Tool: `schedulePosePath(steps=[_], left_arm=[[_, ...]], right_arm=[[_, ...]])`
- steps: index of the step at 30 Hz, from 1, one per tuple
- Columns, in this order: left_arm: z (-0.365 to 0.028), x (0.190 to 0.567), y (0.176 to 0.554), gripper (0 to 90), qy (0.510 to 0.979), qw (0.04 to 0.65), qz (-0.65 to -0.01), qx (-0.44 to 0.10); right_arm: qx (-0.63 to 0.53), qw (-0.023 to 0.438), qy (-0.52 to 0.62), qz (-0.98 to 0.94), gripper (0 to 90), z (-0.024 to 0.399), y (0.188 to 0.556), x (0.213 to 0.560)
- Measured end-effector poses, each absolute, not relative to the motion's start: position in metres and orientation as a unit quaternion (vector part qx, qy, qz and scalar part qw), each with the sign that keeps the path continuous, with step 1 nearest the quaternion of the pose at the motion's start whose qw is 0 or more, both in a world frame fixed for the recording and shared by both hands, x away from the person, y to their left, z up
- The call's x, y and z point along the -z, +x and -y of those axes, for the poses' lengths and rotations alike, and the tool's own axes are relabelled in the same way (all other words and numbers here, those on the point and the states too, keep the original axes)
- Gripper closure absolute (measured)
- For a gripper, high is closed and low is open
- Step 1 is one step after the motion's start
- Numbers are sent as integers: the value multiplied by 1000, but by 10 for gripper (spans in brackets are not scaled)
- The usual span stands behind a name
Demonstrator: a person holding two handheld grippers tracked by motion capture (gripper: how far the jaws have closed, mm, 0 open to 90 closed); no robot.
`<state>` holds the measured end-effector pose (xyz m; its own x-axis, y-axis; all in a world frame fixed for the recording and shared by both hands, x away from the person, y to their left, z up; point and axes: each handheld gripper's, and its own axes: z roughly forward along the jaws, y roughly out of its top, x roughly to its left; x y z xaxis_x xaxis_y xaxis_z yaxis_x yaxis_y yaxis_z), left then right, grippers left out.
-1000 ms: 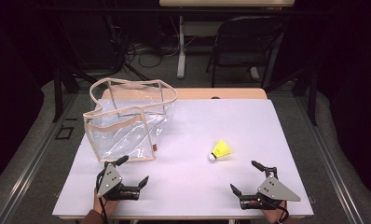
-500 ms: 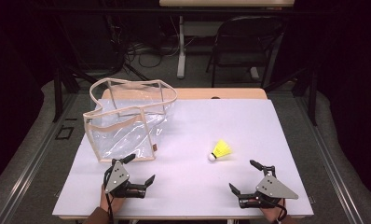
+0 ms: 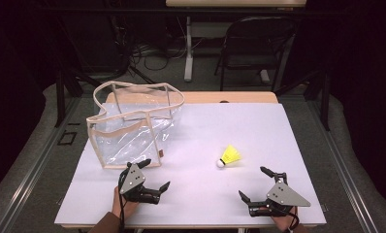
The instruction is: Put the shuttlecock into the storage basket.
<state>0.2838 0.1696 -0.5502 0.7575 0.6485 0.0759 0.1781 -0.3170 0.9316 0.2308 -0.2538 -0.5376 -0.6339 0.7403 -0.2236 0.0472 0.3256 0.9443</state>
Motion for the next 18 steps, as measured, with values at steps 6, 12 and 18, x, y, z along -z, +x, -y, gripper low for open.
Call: schedulePosePath(steps=[6, 12, 18], left_arm=[[-165, 548, 289, 0, 783, 515, -276, -215], [-159, 547, 294, 0, 788, 511, -274, -205], [-150, 545, 298, 0, 795, 505, -269, -199]], right_arm=[[-516, 335, 268, -741, 0, 254, 231, 537], [-512, 337, 268, -743, 0, 254, 231, 537], [-512, 335, 269, -744, 0, 254, 231, 538]])
